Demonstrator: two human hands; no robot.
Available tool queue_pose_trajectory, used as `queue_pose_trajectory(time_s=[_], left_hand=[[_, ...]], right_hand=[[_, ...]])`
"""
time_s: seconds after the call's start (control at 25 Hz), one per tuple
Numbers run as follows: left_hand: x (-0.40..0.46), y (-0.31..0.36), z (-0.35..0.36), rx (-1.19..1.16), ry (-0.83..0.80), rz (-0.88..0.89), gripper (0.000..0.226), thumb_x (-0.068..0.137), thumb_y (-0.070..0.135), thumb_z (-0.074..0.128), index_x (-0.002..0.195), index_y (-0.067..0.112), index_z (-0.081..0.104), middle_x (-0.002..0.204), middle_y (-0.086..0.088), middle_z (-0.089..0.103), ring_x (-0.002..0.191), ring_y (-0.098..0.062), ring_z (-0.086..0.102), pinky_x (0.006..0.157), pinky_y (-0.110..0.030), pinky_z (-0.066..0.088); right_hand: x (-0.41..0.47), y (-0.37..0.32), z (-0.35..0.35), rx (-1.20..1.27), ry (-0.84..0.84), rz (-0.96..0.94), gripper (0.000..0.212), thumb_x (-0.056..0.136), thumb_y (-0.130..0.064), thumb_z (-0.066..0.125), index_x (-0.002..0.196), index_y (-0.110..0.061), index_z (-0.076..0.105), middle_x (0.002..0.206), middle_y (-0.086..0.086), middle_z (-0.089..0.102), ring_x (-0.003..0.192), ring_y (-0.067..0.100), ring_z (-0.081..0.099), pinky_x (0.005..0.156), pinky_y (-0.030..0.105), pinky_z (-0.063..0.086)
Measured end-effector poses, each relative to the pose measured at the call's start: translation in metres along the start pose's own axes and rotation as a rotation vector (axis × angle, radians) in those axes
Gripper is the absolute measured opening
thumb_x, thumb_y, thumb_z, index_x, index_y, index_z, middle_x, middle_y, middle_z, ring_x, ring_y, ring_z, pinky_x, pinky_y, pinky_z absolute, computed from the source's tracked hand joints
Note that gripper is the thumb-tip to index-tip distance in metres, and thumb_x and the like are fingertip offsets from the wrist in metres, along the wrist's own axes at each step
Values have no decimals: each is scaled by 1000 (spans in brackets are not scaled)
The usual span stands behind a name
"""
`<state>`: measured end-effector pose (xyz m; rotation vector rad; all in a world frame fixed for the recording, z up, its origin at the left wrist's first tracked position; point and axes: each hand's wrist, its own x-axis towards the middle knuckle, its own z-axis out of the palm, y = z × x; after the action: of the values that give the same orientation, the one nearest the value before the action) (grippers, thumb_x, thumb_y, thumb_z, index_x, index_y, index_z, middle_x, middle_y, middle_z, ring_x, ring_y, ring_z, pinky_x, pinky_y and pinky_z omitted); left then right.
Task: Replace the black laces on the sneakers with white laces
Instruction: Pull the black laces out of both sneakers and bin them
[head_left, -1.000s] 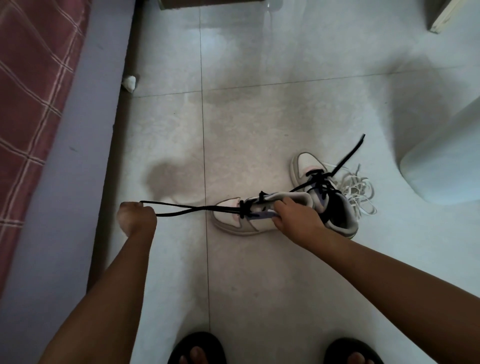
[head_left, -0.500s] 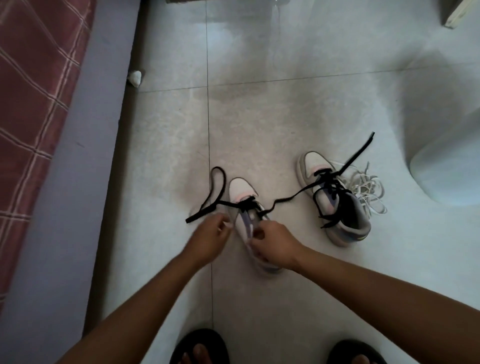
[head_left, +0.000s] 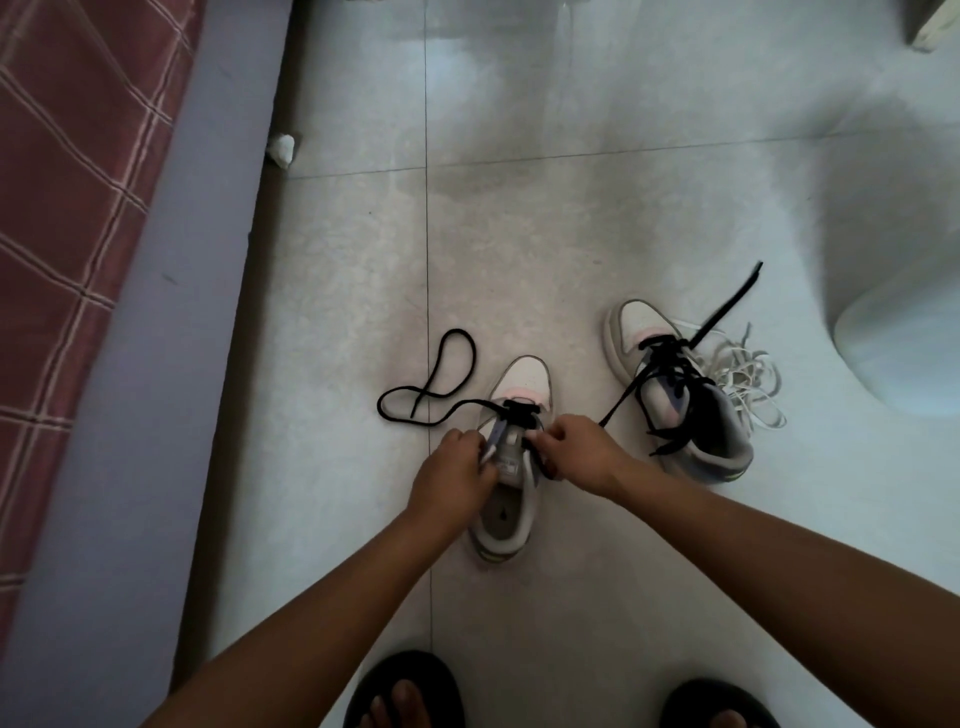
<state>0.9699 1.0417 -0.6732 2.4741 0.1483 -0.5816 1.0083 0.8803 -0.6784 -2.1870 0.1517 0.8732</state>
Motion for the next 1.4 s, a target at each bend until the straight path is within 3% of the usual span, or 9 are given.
queue_pose_trajectory(time_s=[0.28,0.4,0.56,0.64,0.72,0.88,0.96,1.24,1.4], left_hand=[[18,-11,-13,366,70,115,29,95,22,43,122,21,53,116,-4,51,102,-25,54,69,-32,41],[29,-22,-22,425,49,220,38,90,17,50,127,25,54,118,-5,52,110,-25,49,74,-30,41],[30,-23,-19,301,16,301,39,88,11,53,126,19,58,121,-6,57,114,-25,51,87,-32,44],[26,-19,-18,139,46,265,41,86,6,52,126,11,57,123,-10,58,115,-27,52,92,-33,42],[20,-17,-19,81,160,251,40,84,3,51,123,5,57,121,-15,59,111,-32,54,92,-36,42],[0,-14,-14,175,443,271,13,80,12,59,92,5,63,90,-12,62,81,-31,58,72,-39,44],[-12,-16,-4,227,468,298,14,78,18,69,83,7,63,82,-10,61,75,-29,58,67,-39,45],[-8,-22,13,6,234,196,17,86,21,66,88,5,61,91,-9,61,88,-24,56,76,-38,44],[-2,-23,9,-82,260,243,9,84,12,66,83,4,60,89,-8,62,89,-21,57,75,-19,37]], right_hand=[[-12,4,-36,-434,-429,43,29,86,-43,62,69,-20,58,78,2,65,64,10,56,58,20,41],[0,-18,-75,-770,-166,-25,26,90,-35,59,88,-10,64,103,15,66,87,25,61,64,25,37],[18,-78,-76,-219,472,-486,27,90,-27,61,107,-7,60,112,17,53,105,30,50,84,30,35],[24,-96,-62,-55,492,-589,55,88,-25,62,137,-12,40,141,16,31,129,27,30,107,29,24],[28,-86,-53,-249,409,-510,67,88,-22,62,145,-16,28,150,14,21,138,28,20,113,36,20],[3,-30,-23,-682,299,-681,21,80,-18,70,97,-7,66,100,15,60,91,33,59,72,38,48],[-12,-5,1,-843,334,-880,26,58,-19,85,77,-10,68,79,10,64,66,28,62,53,29,45],[-3,-1,6,-1138,418,-1120,8,64,-15,70,66,-20,65,65,-2,62,56,16,58,53,24,42],[-1,13,-2,-1085,357,-1161,20,74,-10,52,80,-20,69,78,1,63,67,20,58,57,26,44]])
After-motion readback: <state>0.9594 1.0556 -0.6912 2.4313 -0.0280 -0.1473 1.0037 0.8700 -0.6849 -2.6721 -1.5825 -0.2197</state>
